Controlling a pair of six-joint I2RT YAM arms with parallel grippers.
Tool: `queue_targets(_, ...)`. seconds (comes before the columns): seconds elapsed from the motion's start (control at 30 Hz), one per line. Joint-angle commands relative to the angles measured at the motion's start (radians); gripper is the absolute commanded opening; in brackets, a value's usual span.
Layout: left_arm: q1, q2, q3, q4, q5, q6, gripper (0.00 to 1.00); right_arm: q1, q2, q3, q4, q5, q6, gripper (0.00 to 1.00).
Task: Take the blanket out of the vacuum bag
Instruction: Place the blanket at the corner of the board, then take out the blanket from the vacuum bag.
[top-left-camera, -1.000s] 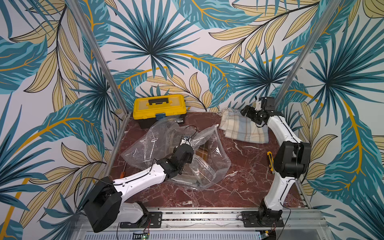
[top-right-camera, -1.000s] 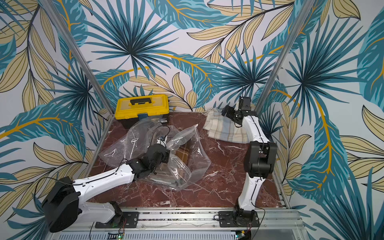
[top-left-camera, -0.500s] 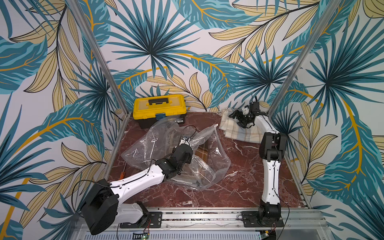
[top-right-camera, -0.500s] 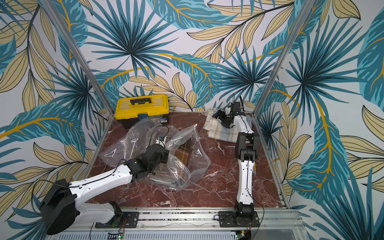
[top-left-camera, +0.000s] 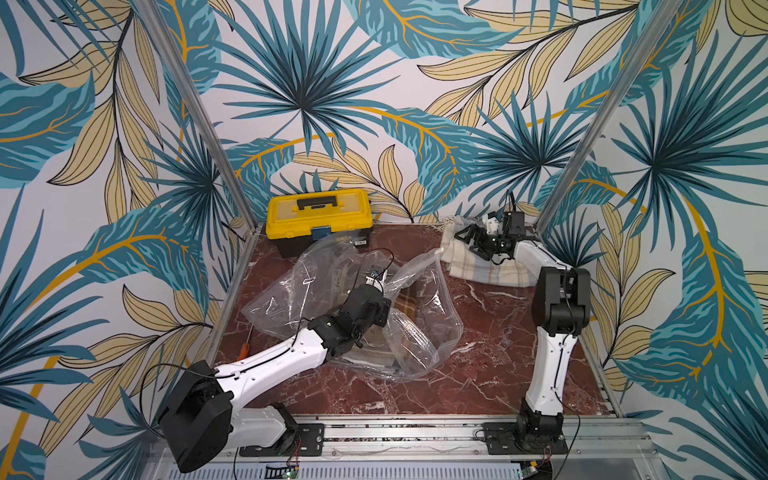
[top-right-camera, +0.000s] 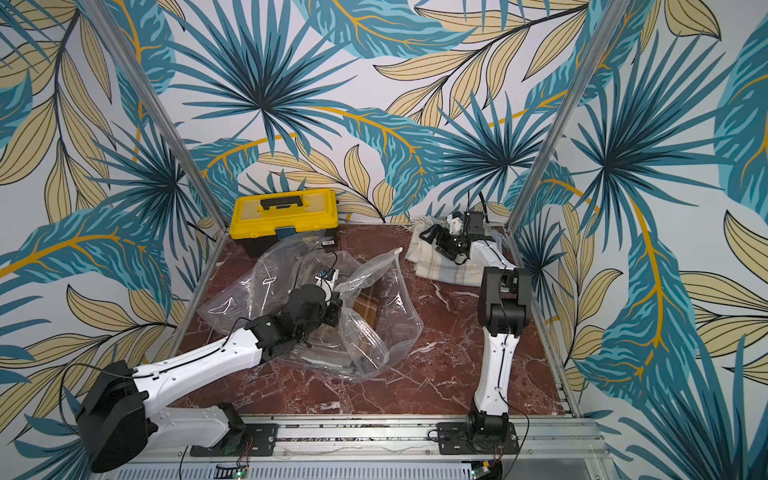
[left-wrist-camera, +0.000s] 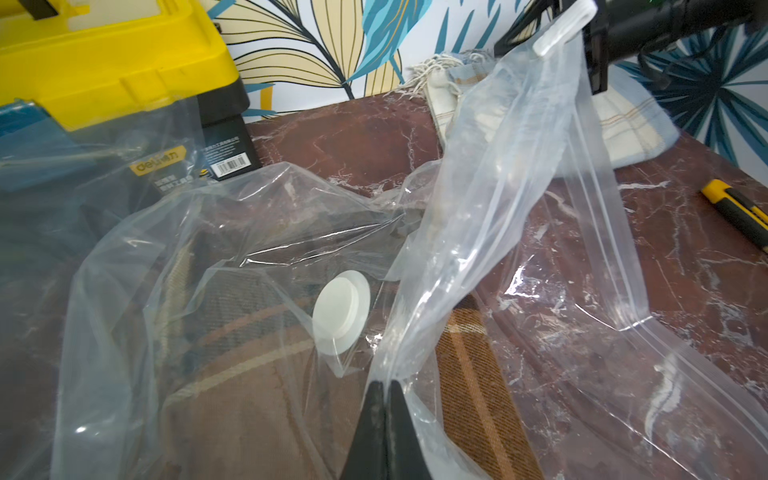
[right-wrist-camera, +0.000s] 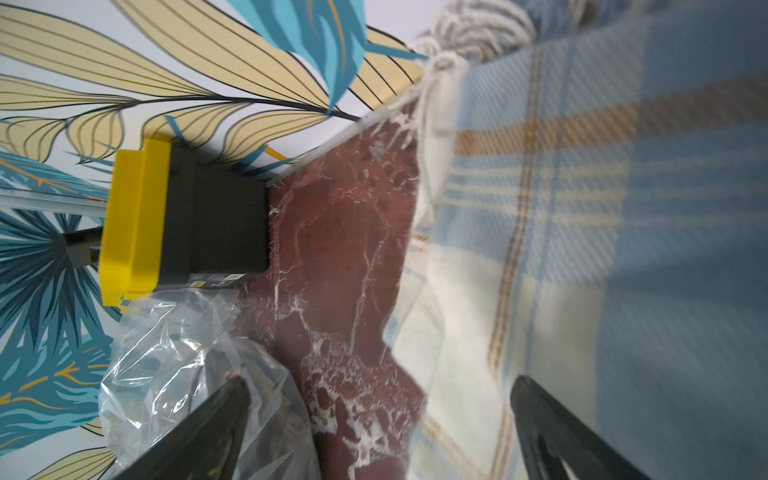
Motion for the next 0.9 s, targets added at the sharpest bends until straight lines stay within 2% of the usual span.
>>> queue_targets(0.0,-0.001,-0.012,0.014,0.052,0.059,0.026,0.00,0.004,-0.238,-0.085,0.071,0.154,-0.068,1.00)
queue_targets(0.1,-0.002,-0.002,0.027,0.051,0.038,0.031,0.00,0.004,-0.363,-0.180,-0.070,0.286,-0.056,1.00)
queue_targets(0.17,-0.002,0.001,0.040,0.039,0.027,0.031,0.00,0.005,-0.441,-0.268,-0.104,0.303,-0.053,0.99)
queue_targets(0.37,-0.002,-0.002,0.067,0.042,0.008,0.040,0.00,0.031,-0.735,-0.691,0.109,0.242,0.090,0.98)
queue_targets(0.57,-0.003,-0.003,0.082,0.040,0.001,0.034,0.00,0.145,-0.980,-0.939,0.111,0.272,0.190,0.95)
queue_targets(0.73,-0.002,0.005,0.073,0.031,-0.003,0.025,0.00,0.248,-1.127,-1.030,0.087,0.309,0.250,0.94)
queue_targets(0.87,-0.001,0.013,0.054,0.046,0.031,0.000,0.00,0.306,-1.172,-1.037,0.064,0.314,0.278,0.94)
